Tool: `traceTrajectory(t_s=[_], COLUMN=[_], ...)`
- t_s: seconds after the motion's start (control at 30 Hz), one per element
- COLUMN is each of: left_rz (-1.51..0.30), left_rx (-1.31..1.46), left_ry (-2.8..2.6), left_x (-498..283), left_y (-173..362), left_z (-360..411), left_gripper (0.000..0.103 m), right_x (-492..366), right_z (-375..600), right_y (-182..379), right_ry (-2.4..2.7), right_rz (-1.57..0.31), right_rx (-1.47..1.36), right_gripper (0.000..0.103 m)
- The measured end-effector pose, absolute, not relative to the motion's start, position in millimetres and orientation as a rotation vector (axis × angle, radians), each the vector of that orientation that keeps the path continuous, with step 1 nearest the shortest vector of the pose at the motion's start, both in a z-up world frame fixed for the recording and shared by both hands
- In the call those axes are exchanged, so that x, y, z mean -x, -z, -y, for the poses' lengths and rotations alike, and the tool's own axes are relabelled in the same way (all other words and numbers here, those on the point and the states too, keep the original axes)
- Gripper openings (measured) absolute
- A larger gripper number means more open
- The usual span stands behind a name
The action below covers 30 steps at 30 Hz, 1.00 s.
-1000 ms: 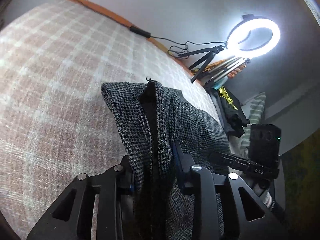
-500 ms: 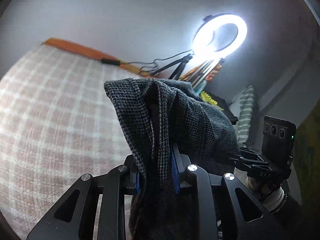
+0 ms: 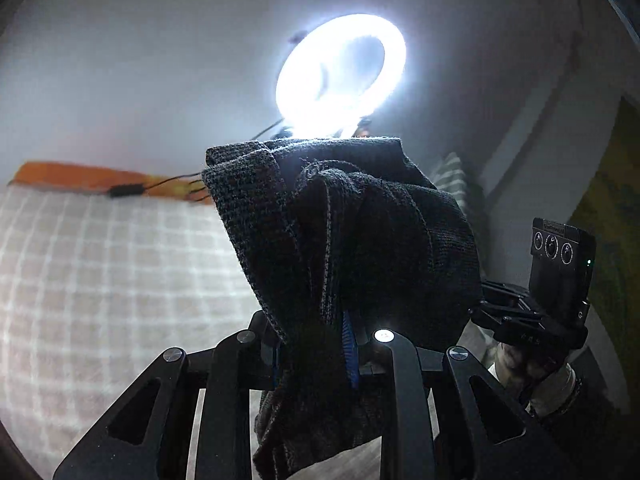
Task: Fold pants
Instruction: 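Carry the folded shorts with both grippers toward the black SPORT clothing stack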
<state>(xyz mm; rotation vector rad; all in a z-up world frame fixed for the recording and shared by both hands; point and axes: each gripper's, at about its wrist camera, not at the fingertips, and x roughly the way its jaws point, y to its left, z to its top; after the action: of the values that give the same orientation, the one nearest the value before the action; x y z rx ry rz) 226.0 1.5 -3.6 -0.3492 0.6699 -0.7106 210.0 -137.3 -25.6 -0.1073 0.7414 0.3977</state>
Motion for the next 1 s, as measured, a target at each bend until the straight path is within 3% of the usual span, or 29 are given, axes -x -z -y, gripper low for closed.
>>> traceTrajectory(t_s=[0.4,1.0], left_rz=[-0.617,-0.569], left_rx=[0.228,0.125], left_ry=[0.852,1.003], left_x=[-268.2,-318.2], left_y=[-38.2,-43.6], left_z=[124.9,254.6], left_gripper=[0.021,0.020], right_x=[-198.0,-221.5], right_z=[231.8,382.4], right_y=[-21.9,-58.1], right_ry=[-0.227,-0.009], right_rz=[-0.646,-0.575], right_rx=[0.066,0.059], right_gripper=[0.015,0.015])
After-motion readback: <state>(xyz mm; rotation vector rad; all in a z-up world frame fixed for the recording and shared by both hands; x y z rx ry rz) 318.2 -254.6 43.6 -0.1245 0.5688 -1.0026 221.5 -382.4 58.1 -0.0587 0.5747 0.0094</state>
